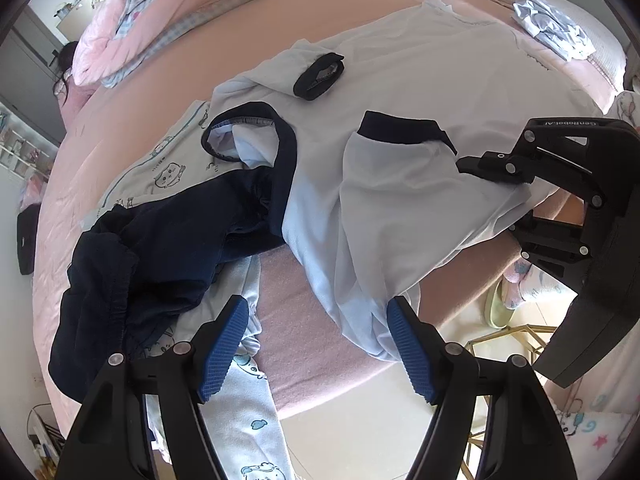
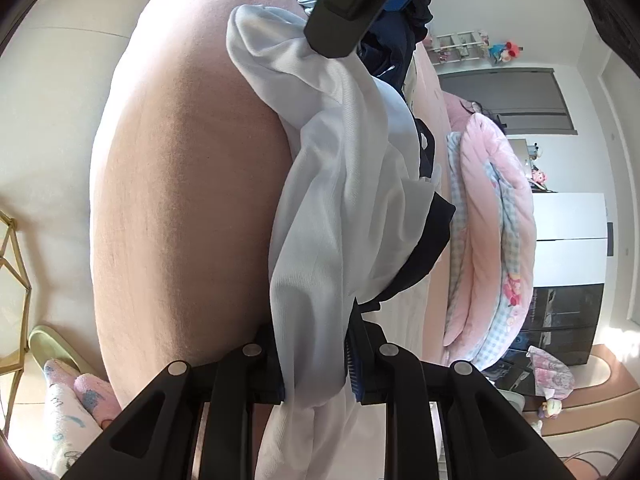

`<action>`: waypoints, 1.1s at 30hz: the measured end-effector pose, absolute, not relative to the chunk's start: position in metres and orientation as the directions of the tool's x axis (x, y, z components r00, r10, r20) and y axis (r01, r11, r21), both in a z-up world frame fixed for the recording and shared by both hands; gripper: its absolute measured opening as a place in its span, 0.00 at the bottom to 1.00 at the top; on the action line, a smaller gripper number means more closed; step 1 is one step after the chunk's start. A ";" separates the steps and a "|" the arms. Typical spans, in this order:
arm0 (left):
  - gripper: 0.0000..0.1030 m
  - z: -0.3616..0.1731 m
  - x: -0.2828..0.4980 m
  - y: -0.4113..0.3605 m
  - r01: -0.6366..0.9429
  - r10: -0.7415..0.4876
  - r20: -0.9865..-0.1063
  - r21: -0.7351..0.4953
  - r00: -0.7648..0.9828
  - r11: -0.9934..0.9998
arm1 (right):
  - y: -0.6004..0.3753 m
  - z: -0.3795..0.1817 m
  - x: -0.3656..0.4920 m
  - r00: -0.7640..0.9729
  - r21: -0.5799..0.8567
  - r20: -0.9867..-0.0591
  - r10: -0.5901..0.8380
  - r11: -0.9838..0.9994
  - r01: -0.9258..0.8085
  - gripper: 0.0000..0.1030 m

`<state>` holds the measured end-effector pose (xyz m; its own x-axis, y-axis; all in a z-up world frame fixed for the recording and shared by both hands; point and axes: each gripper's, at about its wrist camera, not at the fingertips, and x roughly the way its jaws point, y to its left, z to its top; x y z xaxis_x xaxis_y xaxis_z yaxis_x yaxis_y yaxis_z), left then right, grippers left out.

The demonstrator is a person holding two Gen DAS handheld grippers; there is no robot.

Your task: Fold clothes

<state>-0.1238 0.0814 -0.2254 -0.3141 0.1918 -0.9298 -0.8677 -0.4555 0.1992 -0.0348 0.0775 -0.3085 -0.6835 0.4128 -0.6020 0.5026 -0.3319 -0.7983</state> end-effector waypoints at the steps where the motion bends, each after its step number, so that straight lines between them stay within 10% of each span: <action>1: 0.68 -0.226 -0.125 0.081 -0.868 0.194 -0.932 0.189 -0.306 -0.459 | 0.079 -0.305 -0.037 -0.672 -0.784 -0.619 0.405 -0.358 0.507 0.22; 16: 0.69 -0.234 -0.123 0.073 -0.840 0.255 -0.933 0.083 -0.255 -0.536 | 0.139 -0.257 -0.084 -0.449 -0.337 -0.877 0.170 -0.885 0.323 0.22; 33: 0.69 -0.241 -0.112 0.075 -0.710 0.313 -0.916 -0.045 -0.252 -0.703 | 0.178 -0.240 -0.098 -0.431 -0.035 -0.902 -0.033 -0.988 0.148 0.22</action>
<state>-0.1125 0.0751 -0.2412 -0.2518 0.3132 -0.9157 -0.7100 -0.7027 -0.0451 -0.0980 0.1776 -0.2401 -0.4305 -0.0328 -0.9020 0.1478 -0.9884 -0.0346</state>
